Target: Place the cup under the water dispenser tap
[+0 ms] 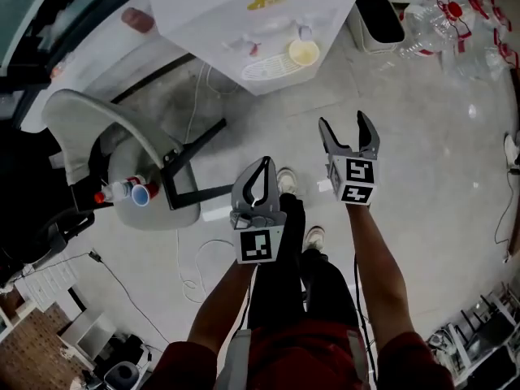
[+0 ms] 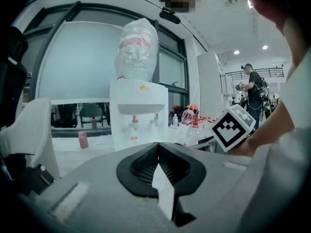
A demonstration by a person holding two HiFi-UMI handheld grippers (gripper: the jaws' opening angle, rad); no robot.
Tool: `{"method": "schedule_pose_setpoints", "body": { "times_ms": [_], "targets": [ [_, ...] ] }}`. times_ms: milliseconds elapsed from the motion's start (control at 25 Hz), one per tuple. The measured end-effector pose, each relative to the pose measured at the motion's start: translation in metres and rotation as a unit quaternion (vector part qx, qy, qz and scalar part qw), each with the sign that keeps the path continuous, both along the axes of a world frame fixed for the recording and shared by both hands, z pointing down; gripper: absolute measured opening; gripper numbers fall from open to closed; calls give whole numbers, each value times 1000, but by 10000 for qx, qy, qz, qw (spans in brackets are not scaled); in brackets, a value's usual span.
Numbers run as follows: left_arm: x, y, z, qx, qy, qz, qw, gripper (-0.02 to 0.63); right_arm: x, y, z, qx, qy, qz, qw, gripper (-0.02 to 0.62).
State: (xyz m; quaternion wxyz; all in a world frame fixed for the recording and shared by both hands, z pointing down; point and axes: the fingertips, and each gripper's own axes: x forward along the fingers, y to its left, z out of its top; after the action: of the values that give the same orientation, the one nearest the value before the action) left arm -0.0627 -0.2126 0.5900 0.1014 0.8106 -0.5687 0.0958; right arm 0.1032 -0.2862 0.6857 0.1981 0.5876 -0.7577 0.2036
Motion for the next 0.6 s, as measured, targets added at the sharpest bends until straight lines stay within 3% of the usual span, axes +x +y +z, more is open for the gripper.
{"method": "schedule_pose_setpoints", "body": {
  "times_ms": [320, 600],
  "targets": [
    [0, 46, -88, 260, -18, -194, 9995, 6, 25, 96, -95, 213, -147, 74, 9996, 373],
    [9, 103, -169, 506, -114, -295, 9982, 6, 40, 171, -198, 854, -155, -45, 9962, 364]
  ]
}}
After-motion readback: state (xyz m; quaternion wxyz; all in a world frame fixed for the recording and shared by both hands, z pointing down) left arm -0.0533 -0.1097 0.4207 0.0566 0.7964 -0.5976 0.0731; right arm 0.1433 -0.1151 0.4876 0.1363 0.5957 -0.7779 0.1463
